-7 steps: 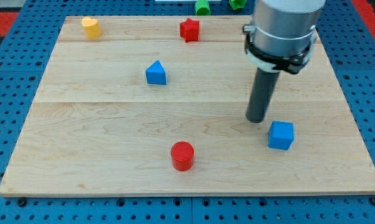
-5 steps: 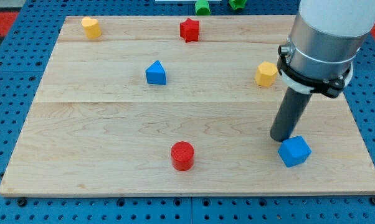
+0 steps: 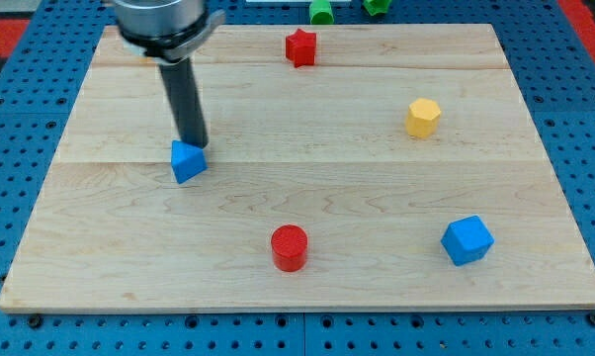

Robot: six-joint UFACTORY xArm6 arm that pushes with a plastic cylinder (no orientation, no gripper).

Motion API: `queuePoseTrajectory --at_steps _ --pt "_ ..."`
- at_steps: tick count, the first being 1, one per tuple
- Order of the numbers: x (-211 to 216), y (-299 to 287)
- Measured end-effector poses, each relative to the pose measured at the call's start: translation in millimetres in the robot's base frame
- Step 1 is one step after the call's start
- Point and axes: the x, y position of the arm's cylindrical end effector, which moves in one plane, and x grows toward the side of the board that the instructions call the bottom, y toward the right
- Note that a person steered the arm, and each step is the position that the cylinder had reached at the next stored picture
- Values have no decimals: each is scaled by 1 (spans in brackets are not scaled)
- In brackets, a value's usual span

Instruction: Place the blue triangle left horizontally towards red circle

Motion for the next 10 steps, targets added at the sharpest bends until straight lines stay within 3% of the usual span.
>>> queuePoseTrajectory --at_steps 1,3,4,7,8,9,10 --pt "26 -24" --pt "15 -31" --pt "38 -31" --pt "45 36" --pt "54 20" --pt "61 -31" --pt "60 -33"
